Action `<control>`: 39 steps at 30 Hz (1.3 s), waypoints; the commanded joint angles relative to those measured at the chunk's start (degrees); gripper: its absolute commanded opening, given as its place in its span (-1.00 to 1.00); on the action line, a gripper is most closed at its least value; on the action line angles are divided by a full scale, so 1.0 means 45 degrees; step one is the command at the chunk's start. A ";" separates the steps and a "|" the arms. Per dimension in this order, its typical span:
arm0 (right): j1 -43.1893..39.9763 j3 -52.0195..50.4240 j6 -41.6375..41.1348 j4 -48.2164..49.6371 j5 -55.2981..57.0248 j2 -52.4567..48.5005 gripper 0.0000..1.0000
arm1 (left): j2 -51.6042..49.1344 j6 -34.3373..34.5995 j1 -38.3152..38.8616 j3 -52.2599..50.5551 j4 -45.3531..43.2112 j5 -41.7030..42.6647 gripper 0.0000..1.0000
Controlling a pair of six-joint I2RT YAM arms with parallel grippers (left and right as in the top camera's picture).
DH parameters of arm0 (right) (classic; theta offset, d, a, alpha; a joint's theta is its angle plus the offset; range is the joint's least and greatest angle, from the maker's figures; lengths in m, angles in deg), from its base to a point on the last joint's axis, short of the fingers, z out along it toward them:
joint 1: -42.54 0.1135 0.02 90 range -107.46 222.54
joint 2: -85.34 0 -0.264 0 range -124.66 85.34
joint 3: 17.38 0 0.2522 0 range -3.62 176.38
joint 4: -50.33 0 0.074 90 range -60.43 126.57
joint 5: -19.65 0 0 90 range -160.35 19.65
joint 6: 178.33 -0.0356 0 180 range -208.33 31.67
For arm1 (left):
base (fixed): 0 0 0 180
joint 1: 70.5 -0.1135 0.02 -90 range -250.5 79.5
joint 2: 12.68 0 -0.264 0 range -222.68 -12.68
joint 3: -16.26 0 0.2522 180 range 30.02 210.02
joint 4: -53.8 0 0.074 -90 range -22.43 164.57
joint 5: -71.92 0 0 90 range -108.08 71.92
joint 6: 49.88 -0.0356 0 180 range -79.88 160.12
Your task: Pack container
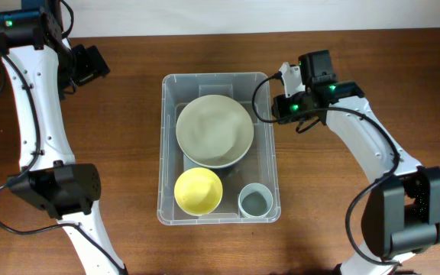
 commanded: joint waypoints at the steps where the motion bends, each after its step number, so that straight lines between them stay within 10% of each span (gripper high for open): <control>1: 0.0131 0.0170 -0.0063 0.0393 -0.0175 -0.0248 -0.56 | 0.0359 0.0107 -0.0010 0.0039 0.0024 -0.0034 0.99; 18: 0.0102 0.0199 -0.0068 0.1676 0.1035 -0.0223 -0.54 | 0.0359 0.0107 -0.0010 0.0039 0.0024 -0.0044 0.99; 27: -0.0214 0.1690 -0.0068 0.1073 0.3691 0.0554 0.37 | 0.0359 -0.0782 0.0155 0.0039 -0.0559 -0.0024 0.99; 39: -0.1588 0.2968 -0.1685 0.0967 0.3696 0.1146 0.67 | 0.0359 -0.4172 0.2419 0.0039 -0.3322 -0.1559 0.99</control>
